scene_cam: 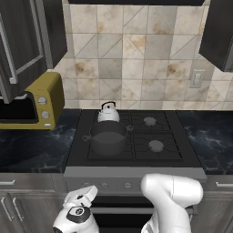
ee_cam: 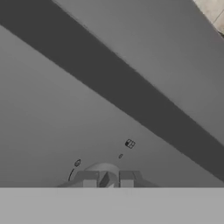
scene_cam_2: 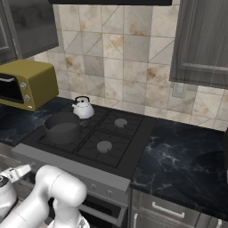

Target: Pick the kettle from the cabinet and place it on a stove burner. Then pick the pot from the counter and place it on another stove burner. Finally, turn both burners on.

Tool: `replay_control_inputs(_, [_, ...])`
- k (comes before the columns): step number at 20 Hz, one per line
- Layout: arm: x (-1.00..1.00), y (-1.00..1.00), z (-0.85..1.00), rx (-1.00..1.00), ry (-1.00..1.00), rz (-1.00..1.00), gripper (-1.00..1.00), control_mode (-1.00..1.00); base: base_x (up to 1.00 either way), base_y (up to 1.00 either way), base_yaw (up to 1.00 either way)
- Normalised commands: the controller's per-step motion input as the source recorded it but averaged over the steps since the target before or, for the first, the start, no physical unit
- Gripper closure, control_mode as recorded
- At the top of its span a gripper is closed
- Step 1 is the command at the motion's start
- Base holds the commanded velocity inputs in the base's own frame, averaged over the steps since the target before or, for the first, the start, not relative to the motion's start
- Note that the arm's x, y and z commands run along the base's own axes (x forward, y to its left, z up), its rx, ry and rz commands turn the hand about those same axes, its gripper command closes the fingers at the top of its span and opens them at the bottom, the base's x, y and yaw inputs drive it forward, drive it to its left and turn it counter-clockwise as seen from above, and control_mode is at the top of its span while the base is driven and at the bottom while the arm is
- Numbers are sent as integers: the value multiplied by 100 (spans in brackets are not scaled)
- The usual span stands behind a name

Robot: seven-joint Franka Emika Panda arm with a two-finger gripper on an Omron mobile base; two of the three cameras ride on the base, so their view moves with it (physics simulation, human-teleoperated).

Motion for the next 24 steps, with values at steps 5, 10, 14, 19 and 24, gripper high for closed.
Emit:
replay_control_inputs(5, [0, -2, -12, -12, 4, -6, 100, -100, 0, 0, 0])
replay_control_inputs(10, [0, 0, -15, -12, 3, -6, 100, -100, 0, 0, 0])
replay_control_inputs(14, [0, 0, -16, -11, 3, -6, 100, -100, 0, 0, 0])
replay_control_inputs(19, [0, 0, -18, -11, 3, -6, 100, -100, 0, 0, 0])
replay_control_inputs(24, [0, 0, -17, -11, 3, -6, 100, -100, 0, 0, 0])
